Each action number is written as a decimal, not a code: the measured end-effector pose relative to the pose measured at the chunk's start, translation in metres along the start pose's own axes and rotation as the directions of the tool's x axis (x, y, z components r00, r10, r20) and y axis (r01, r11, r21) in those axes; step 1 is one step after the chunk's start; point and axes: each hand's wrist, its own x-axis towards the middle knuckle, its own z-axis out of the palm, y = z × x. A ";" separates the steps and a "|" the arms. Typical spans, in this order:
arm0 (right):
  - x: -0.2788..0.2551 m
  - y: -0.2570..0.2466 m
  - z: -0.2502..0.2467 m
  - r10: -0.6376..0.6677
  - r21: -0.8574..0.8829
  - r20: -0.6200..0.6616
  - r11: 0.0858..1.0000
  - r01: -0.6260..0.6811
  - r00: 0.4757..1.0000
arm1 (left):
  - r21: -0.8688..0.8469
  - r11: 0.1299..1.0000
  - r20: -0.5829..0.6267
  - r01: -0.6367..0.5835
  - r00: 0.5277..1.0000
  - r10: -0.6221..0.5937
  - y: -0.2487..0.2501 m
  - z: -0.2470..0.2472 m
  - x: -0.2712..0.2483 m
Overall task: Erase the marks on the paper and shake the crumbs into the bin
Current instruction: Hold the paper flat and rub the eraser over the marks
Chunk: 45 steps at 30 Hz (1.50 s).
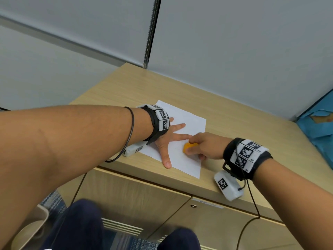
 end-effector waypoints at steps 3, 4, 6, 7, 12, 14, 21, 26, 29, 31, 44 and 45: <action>-0.020 -0.004 0.000 0.011 -0.156 0.157 0.988 0.014 0.988 | -0.009 1.000 0.003 -0.002 1.000 0.002 0.000 0.000 0.002; -0.022 -0.005 -0.002 0.018 -0.177 0.170 0.984 0.013 0.985 | -0.010 1.000 0.002 0.000 1.000 0.000 0.000 0.000 0.003; -0.017 -0.010 -0.005 0.012 -0.117 0.090 0.993 -0.001 0.996 | -0.001 1.000 0.000 0.002 1.000 -0.002 0.000 0.000 0.003; -0.012 -0.012 -0.007 0.025 -0.065 0.016 0.998 -0.024 1.000 | 0.006 1.000 -0.007 -0.001 1.000 0.001 0.000 0.000 0.003; -0.007 -0.023 -0.004 0.048 -0.118 -0.061 0.991 -0.055 0.997 | -0.012 1.000 -0.017 -0.003 1.000 0.003 -0.001 0.003 0.001; -0.023 -0.023 0.001 0.024 -0.222 0.041 0.975 -0.015 0.999 | -0.001 1.000 -0.014 -0.002 1.000 0.002 -0.001 0.002 0.004; -0.016 -0.023 -0.005 0.075 -0.097 0.001 0.993 -0.074 0.997 | 0.004 1.000 -0.008 -0.007 1.000 0.007 0.000 0.001 0.002; -0.016 -0.032 0.002 0.050 -0.274 -0.036 0.960 -0.058 0.998 | 0.005 1.000 0.000 0.003 1.000 -0.003 -0.001 0.001 0.000; -0.036 -0.028 0.012 0.042 -0.318 0.091 0.948 -0.011 0.995 | 0.013 1.000 0.008 -0.001 1.000 0.001 0.000 -0.002 0.001; -0.041 -0.023 0.007 0.018 -0.259 0.076 0.966 0.003 0.997 | 0.015 1.000 0.010 0.000 1.000 0.000 0.001 -0.003 0.000; -0.021 0.003 -0.014 0.035 -0.200 -0.274 0.975 -0.093 0.961 | -0.096 0.974 0.188 -0.207 0.957 0.222 -0.016 -0.025 -0.053; -0.024 0.001 -0.008 0.016 -0.199 -0.274 0.977 -0.073 0.962 | -0.161 0.963 0.154 -0.218 0.958 0.243 -0.019 -0.027 -0.056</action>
